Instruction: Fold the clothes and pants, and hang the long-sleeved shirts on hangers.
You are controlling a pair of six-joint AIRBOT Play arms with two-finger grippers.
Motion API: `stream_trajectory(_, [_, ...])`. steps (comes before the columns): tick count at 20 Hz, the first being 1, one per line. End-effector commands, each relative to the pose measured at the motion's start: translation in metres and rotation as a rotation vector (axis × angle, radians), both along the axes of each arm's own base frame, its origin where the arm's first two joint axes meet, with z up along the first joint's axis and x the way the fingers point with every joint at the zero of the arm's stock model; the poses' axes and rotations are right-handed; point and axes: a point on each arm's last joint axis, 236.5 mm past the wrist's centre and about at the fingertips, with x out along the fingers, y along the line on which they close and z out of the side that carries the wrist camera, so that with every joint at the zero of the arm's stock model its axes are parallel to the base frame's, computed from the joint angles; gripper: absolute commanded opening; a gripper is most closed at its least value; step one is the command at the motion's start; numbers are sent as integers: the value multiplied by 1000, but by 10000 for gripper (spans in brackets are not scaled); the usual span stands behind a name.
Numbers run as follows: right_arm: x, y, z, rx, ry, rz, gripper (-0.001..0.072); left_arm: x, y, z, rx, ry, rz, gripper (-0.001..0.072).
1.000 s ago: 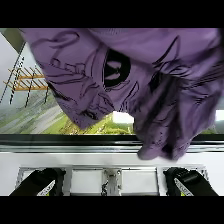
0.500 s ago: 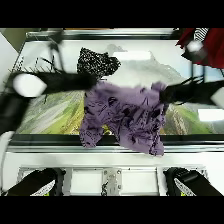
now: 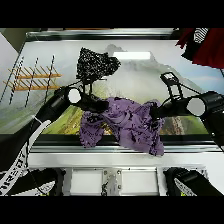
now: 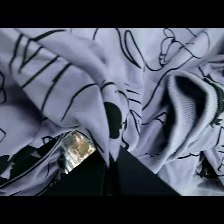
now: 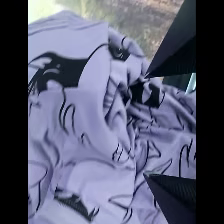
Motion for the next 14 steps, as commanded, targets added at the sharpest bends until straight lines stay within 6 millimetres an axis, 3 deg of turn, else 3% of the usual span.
stream_trajectory(1, [3, 40, 13, 95, -25, 91, 617, 6, 10, -2, 3, 1, 25, 22])
stream_trajectory(3, [11, 65, 9, 76, -28, 158, 615, 8, 12, 1, 0, -7, 33, 22])
stream_trajectory(8, [43, 110, -40, -47, 119, 197, 612, 8, 12, 1, 1, -7, 31, 22])
stream_trajectory(11, [47, 122, -75, -133, 269, 222, 612, 7, 12, 1, 1, -7, 31, 22])
stream_trajectory(14, [51, 117, -94, -246, 333, 219, 611, 7, 12, 1, 2, -7, 31, 22])
